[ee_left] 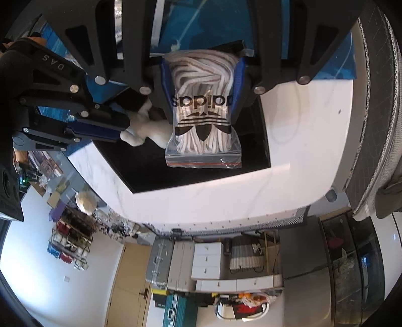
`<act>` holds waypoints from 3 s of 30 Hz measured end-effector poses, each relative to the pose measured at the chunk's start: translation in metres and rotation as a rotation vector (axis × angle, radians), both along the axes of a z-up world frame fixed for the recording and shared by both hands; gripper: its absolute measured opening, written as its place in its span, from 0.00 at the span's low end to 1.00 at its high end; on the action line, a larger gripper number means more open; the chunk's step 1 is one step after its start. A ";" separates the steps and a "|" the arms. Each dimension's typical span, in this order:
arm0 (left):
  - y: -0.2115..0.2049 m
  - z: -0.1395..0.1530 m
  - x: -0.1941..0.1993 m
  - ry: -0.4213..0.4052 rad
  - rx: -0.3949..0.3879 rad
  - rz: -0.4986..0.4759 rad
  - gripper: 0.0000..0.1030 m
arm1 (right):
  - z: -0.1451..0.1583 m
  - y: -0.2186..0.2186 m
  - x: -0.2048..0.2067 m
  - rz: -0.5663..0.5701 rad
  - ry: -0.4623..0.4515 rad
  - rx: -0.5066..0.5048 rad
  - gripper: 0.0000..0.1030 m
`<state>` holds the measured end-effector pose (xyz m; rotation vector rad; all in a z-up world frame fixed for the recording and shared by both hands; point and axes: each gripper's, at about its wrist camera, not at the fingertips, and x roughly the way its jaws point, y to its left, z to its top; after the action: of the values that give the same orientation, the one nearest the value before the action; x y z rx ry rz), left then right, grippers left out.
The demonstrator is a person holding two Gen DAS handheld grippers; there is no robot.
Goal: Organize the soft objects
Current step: 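Lift both items over the black box while lowering them inside, then open both tools to drop the bag and toy into the box, then grasp the red-white sachet with left tool while right tool grasps the white cable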
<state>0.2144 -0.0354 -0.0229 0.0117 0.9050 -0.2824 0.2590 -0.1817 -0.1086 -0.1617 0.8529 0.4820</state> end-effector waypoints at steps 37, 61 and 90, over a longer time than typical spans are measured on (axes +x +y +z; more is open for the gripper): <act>0.025 0.034 -0.097 0.062 0.058 -0.120 0.82 | 0.040 -0.043 -0.098 0.110 -0.012 -0.017 0.18; 0.031 -0.032 -0.115 0.201 0.138 -0.161 0.78 | -0.043 -0.031 -0.088 0.150 0.155 -0.176 0.35; 0.027 0.022 -0.131 -0.130 0.104 -0.141 0.42 | 0.014 -0.048 -0.139 0.106 -0.060 0.018 0.26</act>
<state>0.0834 -0.0079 -0.0013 0.1882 0.7901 -0.3611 0.1205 -0.2297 -0.0950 -0.2046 0.7841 0.5811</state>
